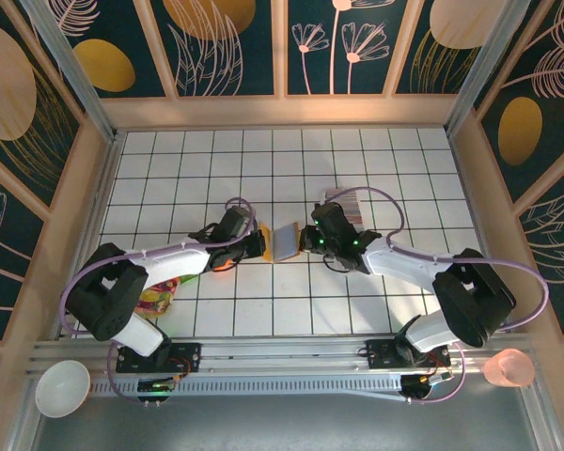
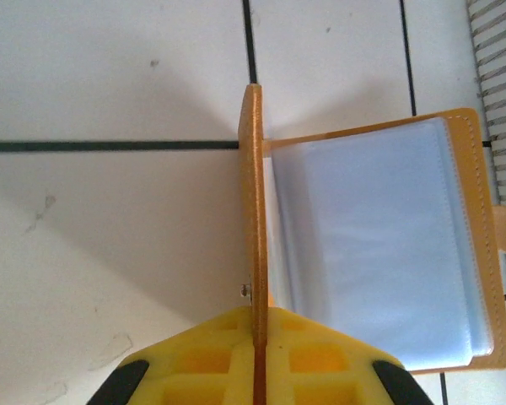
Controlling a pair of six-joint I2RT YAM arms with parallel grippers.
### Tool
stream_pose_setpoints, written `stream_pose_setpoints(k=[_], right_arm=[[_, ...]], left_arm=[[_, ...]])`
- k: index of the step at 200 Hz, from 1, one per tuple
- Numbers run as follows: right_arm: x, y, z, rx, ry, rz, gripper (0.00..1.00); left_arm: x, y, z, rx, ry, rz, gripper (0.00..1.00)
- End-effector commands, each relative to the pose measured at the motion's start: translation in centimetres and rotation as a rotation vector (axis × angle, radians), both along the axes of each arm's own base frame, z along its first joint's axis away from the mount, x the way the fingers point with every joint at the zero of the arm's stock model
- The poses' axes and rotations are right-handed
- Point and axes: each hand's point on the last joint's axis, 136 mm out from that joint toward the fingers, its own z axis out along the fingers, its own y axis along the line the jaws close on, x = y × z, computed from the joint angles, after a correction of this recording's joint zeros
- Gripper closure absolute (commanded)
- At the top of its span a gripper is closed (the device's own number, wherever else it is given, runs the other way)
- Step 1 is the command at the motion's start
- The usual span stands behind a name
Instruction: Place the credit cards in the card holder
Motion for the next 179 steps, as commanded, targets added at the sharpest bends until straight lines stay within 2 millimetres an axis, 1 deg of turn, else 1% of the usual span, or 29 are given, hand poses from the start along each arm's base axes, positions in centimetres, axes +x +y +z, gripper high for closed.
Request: stream_pose_setpoints(k=[1, 8, 34, 41, 73, 92, 96, 102, 110, 121, 132, 143, 162, 179], right_arm=[[0.8, -0.5, -0.6, -0.088, 0.008, 0.008, 0.93], [0.8, -0.4, -0.4, -0.107, 0.011, 0.011, 0.89], [0.3, 0.3, 1.6, -0.188, -0.042, 0.018, 0.61], [0.1, 0.3, 1.9, -0.212, -0.05, 0.015, 0.58], [-0.7, -0.3, 3.1, -0.275, -0.062, -0.011, 0.55], [-1.0, -0.6, 4.3, -0.256, -0.076, -0.028, 0.52], [-1.1, -0.5, 4.5, -0.246, -0.078, -0.026, 0.51], [-1.3, -0.2, 4.7, -0.227, -0.077, -0.017, 0.51], [-1.7, 0.7, 5.1, -0.182, -0.073, 0.01, 0.51], [-2.3, 1.6, 5.1, -0.147, -0.065, 0.039, 0.5], [-2.7, 2.6, 4.9, -0.12, -0.055, 0.066, 0.52], [-3.1, 3.3, 4.3, -0.101, -0.037, 0.083, 0.55], [-3.5, 4.1, 2.7, -0.091, 0.0, 0.095, 0.58], [-3.6, 4.8, 1.2, -0.081, 0.031, 0.103, 0.59]], left_arm=[[-1.1, 0.2, -1.0, -0.04, 0.062, 0.025, 0.91], [-1.2, 0.3, -1.3, -0.029, 0.066, 0.032, 0.91], [-1.2, 0.9, -1.7, -0.011, 0.063, 0.048, 0.91], [-1.3, 0.9, -1.7, -0.009, 0.062, 0.046, 0.91], [-1.3, 0.8, -1.8, 0.003, 0.063, 0.026, 0.89], [-1.4, 0.8, -1.6, -0.003, 0.059, 0.02, 0.86], [-1.4, 0.7, -1.5, -0.007, 0.058, 0.019, 0.84], [-1.4, 0.8, -1.5, -0.008, 0.056, 0.018, 0.77], [-1.4, 0.7, -1.3, -0.012, 0.052, 0.015, 0.72], [-1.5, 0.7, -1.1, -0.017, 0.047, 0.011, 0.64], [-1.4, 0.6, -0.8, -0.023, 0.042, 0.011, 0.6], [-1.4, 0.6, -0.6, -0.027, 0.039, 0.014, 0.57], [-1.3, 0.7, -0.3, -0.03, 0.035, 0.024, 0.57], [-1.3, 0.8, 0.2, -0.041, 0.022, 0.03, 0.58]])
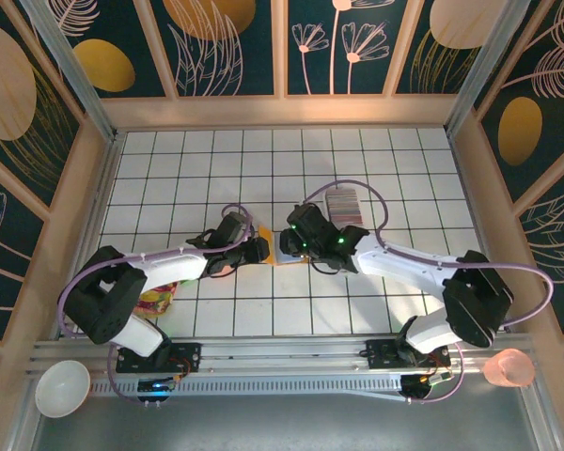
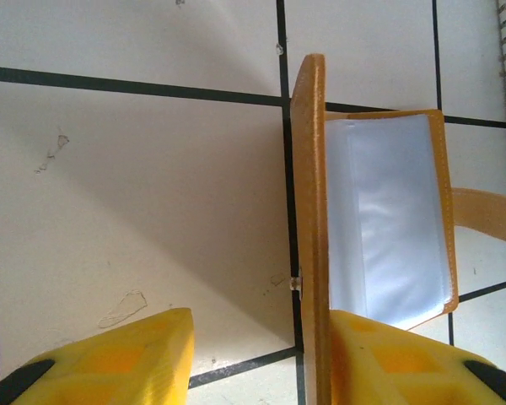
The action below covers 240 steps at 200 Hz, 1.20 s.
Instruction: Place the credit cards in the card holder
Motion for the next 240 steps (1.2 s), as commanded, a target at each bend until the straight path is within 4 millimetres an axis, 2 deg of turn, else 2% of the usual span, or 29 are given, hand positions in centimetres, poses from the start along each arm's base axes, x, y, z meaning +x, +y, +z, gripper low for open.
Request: stream_pose_setpoints(k=[1, 39, 67, 79, 88, 131, 166, 181, 240], right_arm=[[-0.5, 1.1, -2.3, 0.029, 0.058, 0.006, 0.59], [-0.6, 1.5, -5.3, -0.003, 0.116, -0.002, 0.6], [-0.6, 0.4, -7.2, -0.058, 0.135, -0.049, 0.61], [-0.6, 0.1, -7.9, -0.08, 0.146, -0.061, 0.61], [-0.6, -0.2, -8.4, -0.094, 0.154, -0.072, 0.6], [0.0, -0.7, -8.8, -0.115, 0.138, -0.116, 0.6], [0.0, -0.3, -9.5, -0.125, 0.156, -0.109, 0.6], [-0.2, -0.2, -10.0, -0.129, 0.169, -0.104, 0.6], [0.2, 1.2, -9.9, -0.09, 0.168, -0.089, 0.58]], left_arm=[[-0.3, 0.2, 0.8, -0.019, -0.008, 0.01, 0.58], [0.3, 0.5, 1.3, -0.01, -0.025, 0.038, 0.65], [0.2, 0.6, 1.6, -0.03, -0.031, 0.051, 0.72], [0.2, 0.7, 1.6, -0.025, -0.034, 0.052, 0.81], [0.2, 0.8, 1.6, -0.02, -0.035, 0.054, 0.82], [0.0, 1.2, 1.3, -0.002, -0.036, 0.056, 0.81], [0.1, 1.7, 1.5, 0.021, -0.054, 0.061, 0.71], [0.1, 1.9, 1.5, 0.03, -0.057, 0.064, 0.7], [-0.1, 2.0, 0.3, 0.058, -0.025, 0.056, 0.94]])
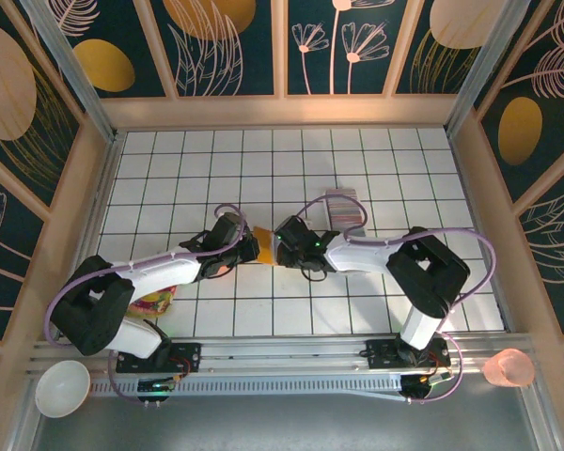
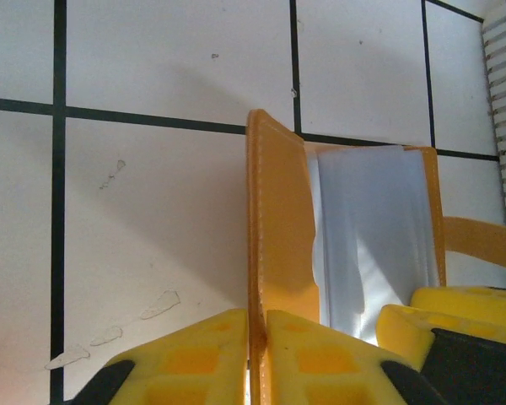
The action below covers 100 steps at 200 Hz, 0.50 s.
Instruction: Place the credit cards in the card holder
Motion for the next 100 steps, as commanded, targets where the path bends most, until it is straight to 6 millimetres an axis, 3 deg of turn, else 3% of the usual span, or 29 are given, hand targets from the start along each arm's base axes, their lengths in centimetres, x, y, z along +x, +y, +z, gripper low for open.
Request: stream_pose_setpoints(k=[1, 29, 100], right_arm=[[-0.1, 0.7, -0.8, 0.003, 0.02, -0.008, 0.58], [0.3, 1.8, -0.8, 0.035, 0.022, 0.001, 0.57], [0.9, 4.8, 0.5, 0.199, 0.017, 0.007, 0.57]], left_arm=[[-0.4, 0.6, -1.1, 0.036, 0.03, 0.0, 0.94], [-0.6, 0.8, -1.6, 0.049, 0.038, 0.002, 1.0], [-0.8, 2.0, -2.8, 0.072, 0.057, 0.062, 1.0]])
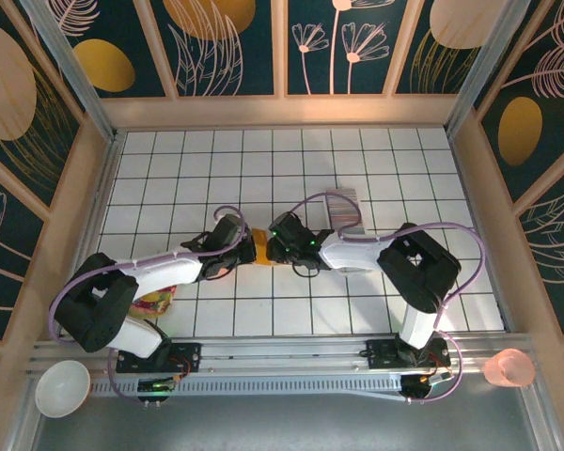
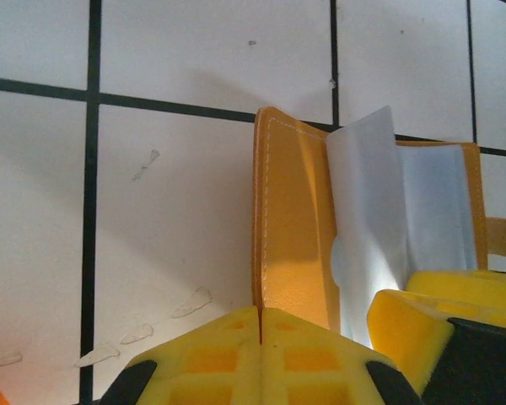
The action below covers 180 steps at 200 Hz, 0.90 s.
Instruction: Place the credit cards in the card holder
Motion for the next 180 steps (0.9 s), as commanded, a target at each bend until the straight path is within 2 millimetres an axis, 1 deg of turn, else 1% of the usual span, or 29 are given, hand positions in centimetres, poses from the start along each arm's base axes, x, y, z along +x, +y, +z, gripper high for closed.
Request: stream_pose_setpoints(k=[1, 15, 16, 25, 81, 92, 112, 127, 139, 159, 180], right_arm=[[-0.2, 1.4, 0.0, 0.069, 0.021, -0.003, 0.57], [0.0, 1.7, 0.2, 0.094, 0.014, -0.013, 0.57], [-0.2, 2.0, 0.2, 0.106, 0.025, -0.003, 0.57], [-0.4, 2.3, 0.4, 0.131, 0.03, 0.001, 0.57], [-0.2, 3.8, 1.6, 0.247, 0.024, -0.002, 0.57], [-0.2, 4.0, 1.7, 0.262, 0.026, -0.005, 0.57], [-0.2, 4.2, 1.6, 0.273, 0.032, -0.007, 0.57], [-0.1, 4.0, 1.2, 0.264, 0.039, -0.016, 0.57], [-0.2, 4.0, 0.8, 0.258, 0.045, -0.018, 0.57], [-0.2, 4.1, 0.6, 0.268, 0.05, -0.019, 0.57], [-0.1, 4.5, 0.9, 0.285, 0.049, -0.014, 0.58]], left_arm=[[-0.7, 1.2, -1.5, 0.034, 0.037, 0.036, 1.0], [-0.7, 1.2, -1.3, 0.029, 0.03, 0.042, 0.97], [-0.7, 1.3, -1.3, 0.029, 0.03, 0.043, 0.97], [-0.6, 1.3, -1.3, 0.029, 0.027, 0.046, 0.95], [-0.9, 1.3, -2.0, 0.026, 0.042, 0.047, 0.95], [-0.8, 1.3, -1.8, 0.027, 0.035, 0.049, 0.91], [-0.8, 1.1, -0.8, -0.008, 0.011, 0.04, 0.73], [-0.9, 0.6, 0.3, -0.065, -0.008, 0.033, 0.68], [-1.0, 0.7, 1.0, -0.085, -0.023, 0.043, 0.68], [-0.9, 1.5, 1.9, -0.076, -0.052, 0.074, 0.72], [-0.9, 2.2, 2.8, -0.065, -0.073, 0.099, 0.81]])
